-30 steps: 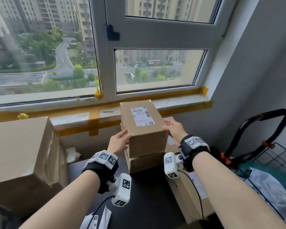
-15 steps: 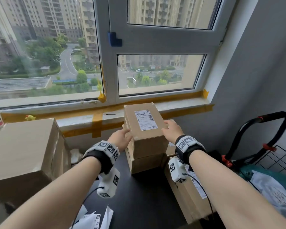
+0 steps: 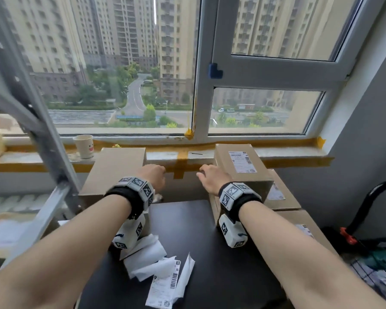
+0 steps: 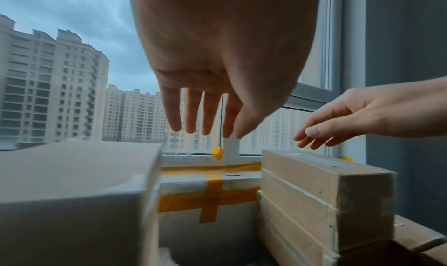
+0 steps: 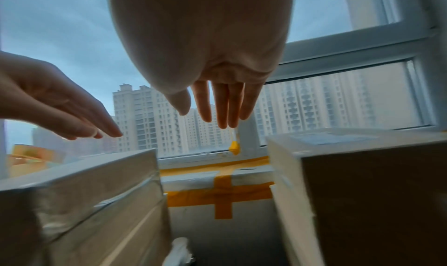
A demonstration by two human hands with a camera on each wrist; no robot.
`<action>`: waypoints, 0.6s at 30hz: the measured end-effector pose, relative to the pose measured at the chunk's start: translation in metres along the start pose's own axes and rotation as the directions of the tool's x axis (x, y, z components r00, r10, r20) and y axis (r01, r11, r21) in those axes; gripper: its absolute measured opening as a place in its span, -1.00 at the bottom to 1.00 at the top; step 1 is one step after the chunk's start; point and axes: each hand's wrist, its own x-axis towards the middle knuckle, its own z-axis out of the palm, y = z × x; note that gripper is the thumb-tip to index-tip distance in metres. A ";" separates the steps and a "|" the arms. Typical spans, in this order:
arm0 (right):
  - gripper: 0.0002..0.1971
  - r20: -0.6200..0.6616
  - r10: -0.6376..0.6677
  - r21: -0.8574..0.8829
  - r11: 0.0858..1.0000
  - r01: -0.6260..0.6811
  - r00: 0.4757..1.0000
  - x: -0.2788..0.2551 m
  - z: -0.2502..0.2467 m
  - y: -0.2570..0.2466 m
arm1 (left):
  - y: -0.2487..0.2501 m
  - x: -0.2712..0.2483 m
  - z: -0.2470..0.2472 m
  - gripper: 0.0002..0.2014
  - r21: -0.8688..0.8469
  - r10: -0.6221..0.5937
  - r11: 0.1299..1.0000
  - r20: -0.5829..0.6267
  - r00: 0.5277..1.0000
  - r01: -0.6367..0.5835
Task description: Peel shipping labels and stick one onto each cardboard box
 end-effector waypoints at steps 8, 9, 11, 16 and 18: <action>-0.61 0.105 -0.150 0.070 0.987 0.143 0.983 0.005 0.053 -0.103 | -0.112 -0.052 0.005 -0.65 -0.021 -0.233 0.972 -0.034 0.972 0.232; -0.61 0.114 -0.154 0.084 0.986 0.145 0.981 0.007 0.059 -0.112 | -0.122 -0.056 0.007 -0.64 -0.038 -0.257 0.966 -0.029 0.966 0.256; -0.59 0.134 -0.150 0.131 0.983 0.133 0.980 0.012 0.071 -0.129 | -0.142 -0.062 0.012 -0.65 -0.080 -0.305 0.950 -0.029 0.952 0.302; -0.52 0.132 -0.029 0.412 0.911 -0.028 0.991 0.027 0.099 -0.150 | -0.165 -0.067 0.030 -0.61 -0.306 -0.405 0.875 -0.041 0.913 0.374; -0.47 0.156 0.029 0.538 0.836 -0.110 0.987 0.031 0.108 -0.151 | -0.169 -0.064 0.036 -0.61 -0.418 -0.465 0.816 -0.067 0.883 0.398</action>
